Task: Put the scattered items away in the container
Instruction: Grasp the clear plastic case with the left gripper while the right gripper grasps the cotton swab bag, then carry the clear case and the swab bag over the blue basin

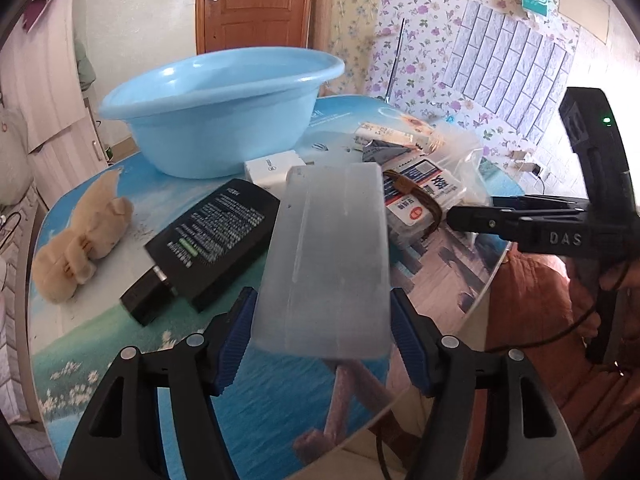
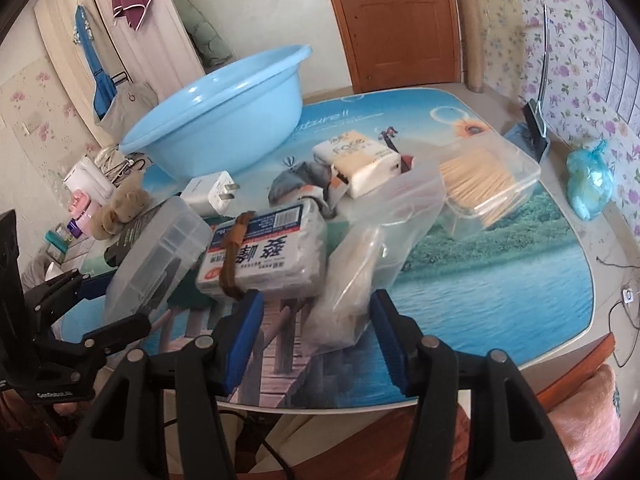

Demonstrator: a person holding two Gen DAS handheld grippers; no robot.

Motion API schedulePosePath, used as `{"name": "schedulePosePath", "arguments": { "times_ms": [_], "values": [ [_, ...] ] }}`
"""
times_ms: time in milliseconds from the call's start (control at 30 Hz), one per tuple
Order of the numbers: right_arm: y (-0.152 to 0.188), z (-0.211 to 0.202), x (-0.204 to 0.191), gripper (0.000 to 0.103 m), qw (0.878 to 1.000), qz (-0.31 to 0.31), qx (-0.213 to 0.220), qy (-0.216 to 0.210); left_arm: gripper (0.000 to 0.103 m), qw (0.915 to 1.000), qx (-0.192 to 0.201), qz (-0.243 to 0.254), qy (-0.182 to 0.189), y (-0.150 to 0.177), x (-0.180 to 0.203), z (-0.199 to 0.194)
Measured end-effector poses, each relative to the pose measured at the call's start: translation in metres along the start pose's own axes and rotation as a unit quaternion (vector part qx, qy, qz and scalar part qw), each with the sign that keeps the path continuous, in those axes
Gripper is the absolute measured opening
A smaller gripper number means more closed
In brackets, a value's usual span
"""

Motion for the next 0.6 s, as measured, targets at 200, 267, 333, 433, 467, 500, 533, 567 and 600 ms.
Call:
{"name": "schedulePosePath", "arguments": {
  "times_ms": [200, 267, 333, 433, 467, 500, 533, 567, 600],
  "values": [
    [-0.002, -0.006, 0.006, 0.019, 1.0, -0.001, 0.01, 0.009, 0.068, 1.0, -0.004, -0.002, 0.005, -0.005, 0.004, 0.015],
    [-0.005, -0.008, 0.007, 0.018, 1.0, -0.004, 0.016, 0.013, 0.066, 1.0, -0.002, 0.001, 0.007, -0.006, 0.007, 0.017],
    [-0.008, -0.011, 0.006, 0.017, 1.0, -0.009, 0.023, 0.019, 0.06, 0.9999, -0.001, 0.001, 0.013, -0.007, 0.009, 0.017],
    [-0.011, -0.013, 0.01, 0.016, 0.999, -0.008, 0.031, 0.029, 0.06, 0.9999, 0.004, 0.001, 0.013, -0.006, 0.01, 0.014],
    [-0.012, -0.014, 0.012, 0.016, 0.999, -0.006, 0.032, 0.033, 0.06, 0.9999, 0.004, 0.002, 0.009, -0.005, 0.009, 0.013],
    [-0.013, -0.014, 0.014, 0.016, 0.999, -0.004, 0.034, 0.037, 0.06, 1.0, 0.005, 0.001, 0.005, -0.005, 0.008, 0.011],
    [-0.014, -0.015, 0.016, 0.016, 0.998, -0.004, 0.037, 0.04, 0.06, 1.0, 0.007, 0.0, 0.0, -0.005, 0.005, 0.008],
    [-0.015, -0.017, 0.018, 0.016, 0.998, -0.005, 0.04, 0.044, 0.06, 1.0, 0.009, -0.002, -0.003, -0.005, 0.003, 0.005],
    [-0.016, -0.02, 0.018, 0.016, 0.998, -0.007, 0.045, 0.048, 0.06, 0.9999, 0.011, -0.006, -0.004, -0.004, 0.001, 0.002]
  ]
}}
Point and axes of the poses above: each gripper's, at about its wrist camera, not at the fingertips, and z roughly the way its jaws point, x to its right, y to its underside, the point moved 8 cm from there along z, roughly the way its jaws point, and after that the axes turned 3 degrees about x, right-handed, at the moved point
